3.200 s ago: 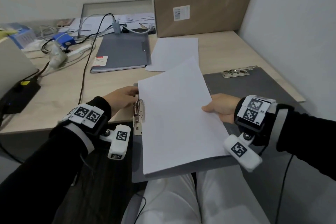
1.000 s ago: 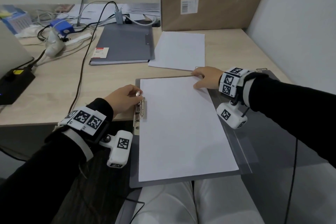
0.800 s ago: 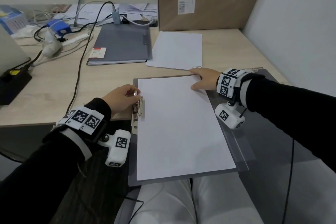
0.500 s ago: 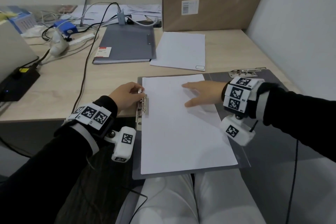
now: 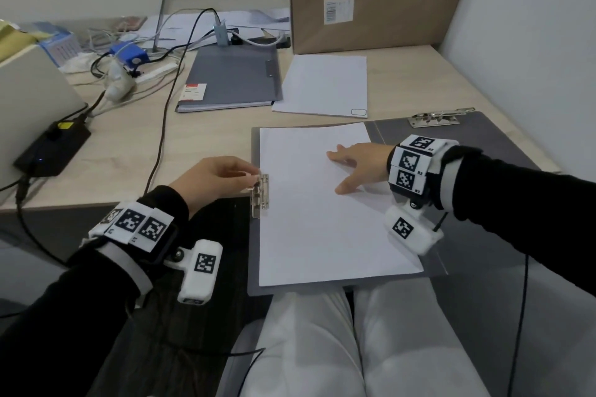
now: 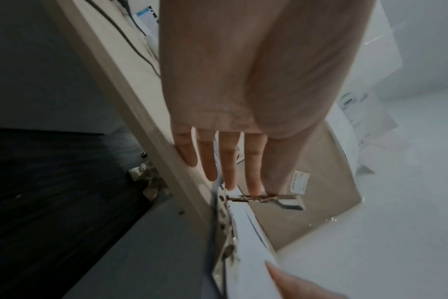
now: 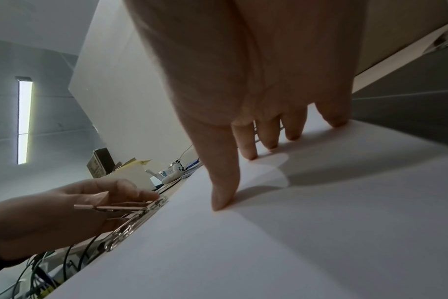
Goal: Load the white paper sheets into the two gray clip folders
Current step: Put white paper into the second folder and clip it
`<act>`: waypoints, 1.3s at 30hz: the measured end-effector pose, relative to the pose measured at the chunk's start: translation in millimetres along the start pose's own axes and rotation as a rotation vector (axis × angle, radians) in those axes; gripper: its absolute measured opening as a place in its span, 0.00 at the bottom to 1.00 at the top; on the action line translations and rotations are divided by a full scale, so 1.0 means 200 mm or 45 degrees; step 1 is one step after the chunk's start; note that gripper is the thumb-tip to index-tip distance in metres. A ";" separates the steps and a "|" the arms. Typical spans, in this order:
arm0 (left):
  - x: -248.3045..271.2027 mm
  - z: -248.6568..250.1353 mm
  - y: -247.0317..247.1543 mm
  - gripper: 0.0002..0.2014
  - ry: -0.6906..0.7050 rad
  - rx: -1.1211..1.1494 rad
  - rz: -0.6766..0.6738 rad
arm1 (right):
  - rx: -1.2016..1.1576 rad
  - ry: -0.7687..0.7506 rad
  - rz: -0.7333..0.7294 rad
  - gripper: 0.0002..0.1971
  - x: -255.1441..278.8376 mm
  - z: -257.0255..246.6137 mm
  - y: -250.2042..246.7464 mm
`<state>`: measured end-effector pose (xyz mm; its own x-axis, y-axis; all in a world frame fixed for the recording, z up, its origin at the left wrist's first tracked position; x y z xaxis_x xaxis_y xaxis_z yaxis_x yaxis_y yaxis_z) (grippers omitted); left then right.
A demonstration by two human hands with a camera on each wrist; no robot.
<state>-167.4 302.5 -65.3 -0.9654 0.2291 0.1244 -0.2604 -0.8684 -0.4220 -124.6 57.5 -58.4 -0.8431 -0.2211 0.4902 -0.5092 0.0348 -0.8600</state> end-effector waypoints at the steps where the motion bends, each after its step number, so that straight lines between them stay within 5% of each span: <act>1: 0.01 0.00 -0.01 0.19 0.004 -0.014 -0.008 | -0.007 0.002 0.004 0.43 0.00 0.00 0.00; 4: 0.02 0.00 0.01 0.35 -0.008 -0.052 -0.105 | -0.007 0.006 0.021 0.43 0.00 0.00 0.00; 7: 0.01 0.01 0.05 0.29 -0.017 -0.277 -0.211 | -0.016 0.002 0.025 0.43 0.00 0.00 0.00; 10: 0.01 0.03 0.10 0.37 0.045 -0.503 -0.286 | -0.037 -0.009 0.026 0.43 0.00 0.00 0.01; 17: -0.03 -0.03 0.13 0.55 0.099 -0.963 -0.203 | -0.024 -0.022 0.004 0.43 -0.01 0.01 0.00; 25: -0.02 -0.04 0.09 0.51 0.108 -0.811 -0.269 | 0.013 -0.024 -0.015 0.44 -0.03 0.02 0.00; 39: 0.01 -0.01 0.16 0.54 0.070 -1.177 -0.145 | 0.052 -0.025 0.013 0.44 -0.03 0.02 0.01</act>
<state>-178.5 275.6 -81.1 -0.9265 0.3325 0.1764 -0.2365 -0.1497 -0.9600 -120.1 55.0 -62.4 -0.8444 -0.2403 0.4789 -0.4927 -0.0028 -0.8702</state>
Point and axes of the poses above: each hand's wrist, its own x-axis away from the middle knuckle, its own y-axis out of the palm, z = x × y, the point moved 6 cm from there along -x, towards the middle knuckle, and after that the axes turned 7 degrees about y, right-handed, at the moved point
